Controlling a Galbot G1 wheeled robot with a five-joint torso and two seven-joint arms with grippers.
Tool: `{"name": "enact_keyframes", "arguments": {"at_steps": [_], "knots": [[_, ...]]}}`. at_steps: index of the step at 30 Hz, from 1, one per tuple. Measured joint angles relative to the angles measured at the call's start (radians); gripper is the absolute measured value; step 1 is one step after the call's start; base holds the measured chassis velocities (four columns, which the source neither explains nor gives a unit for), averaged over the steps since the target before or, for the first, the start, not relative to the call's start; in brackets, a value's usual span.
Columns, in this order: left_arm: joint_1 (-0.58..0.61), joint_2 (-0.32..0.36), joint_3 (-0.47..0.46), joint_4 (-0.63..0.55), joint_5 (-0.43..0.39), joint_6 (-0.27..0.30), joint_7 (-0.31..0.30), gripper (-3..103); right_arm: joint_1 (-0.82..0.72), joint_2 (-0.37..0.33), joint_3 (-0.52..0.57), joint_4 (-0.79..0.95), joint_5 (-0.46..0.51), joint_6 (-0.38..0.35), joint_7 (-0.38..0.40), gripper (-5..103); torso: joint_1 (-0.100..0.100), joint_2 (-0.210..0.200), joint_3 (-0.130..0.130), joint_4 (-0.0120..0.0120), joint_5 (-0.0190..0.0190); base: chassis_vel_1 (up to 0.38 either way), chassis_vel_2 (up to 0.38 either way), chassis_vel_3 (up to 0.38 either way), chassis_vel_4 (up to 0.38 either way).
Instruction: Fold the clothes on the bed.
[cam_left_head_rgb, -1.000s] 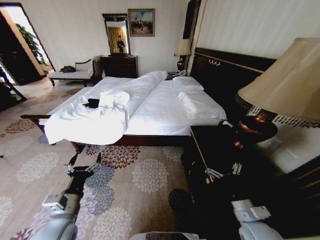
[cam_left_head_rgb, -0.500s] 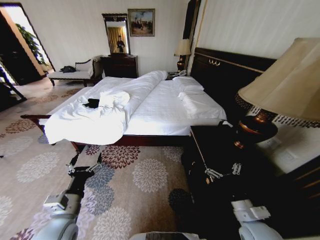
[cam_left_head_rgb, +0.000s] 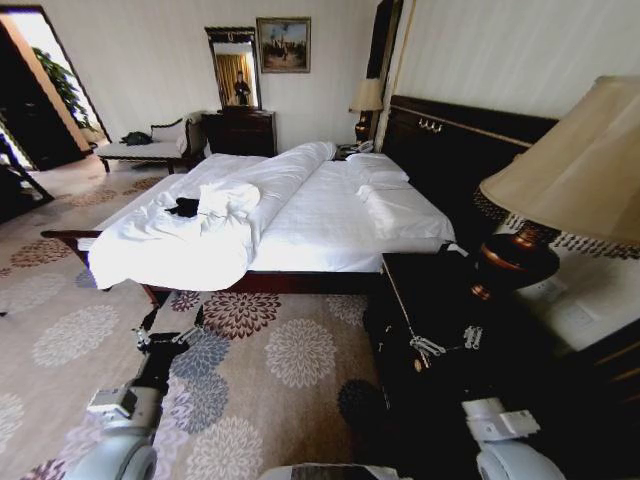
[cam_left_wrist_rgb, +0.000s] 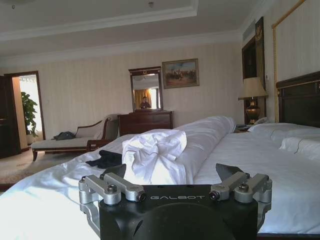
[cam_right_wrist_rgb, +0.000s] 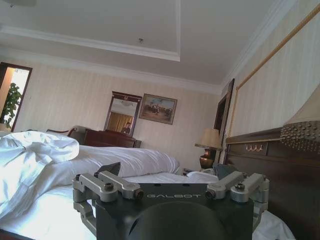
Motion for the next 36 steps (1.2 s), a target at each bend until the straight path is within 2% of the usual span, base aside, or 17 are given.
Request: {"name": "enact_keyframes", "arguments": {"at_steps": [36], "knots": [[0.002,-0.004,0.0,-0.003,0.008,-0.016,0.0,100,0.006,0.004,0.005,0.001,0.013,0.003,0.009,100,0.0,0.0,0.0,-0.0001,0.0,-0.08,0.079,0.092,-0.081]]}}
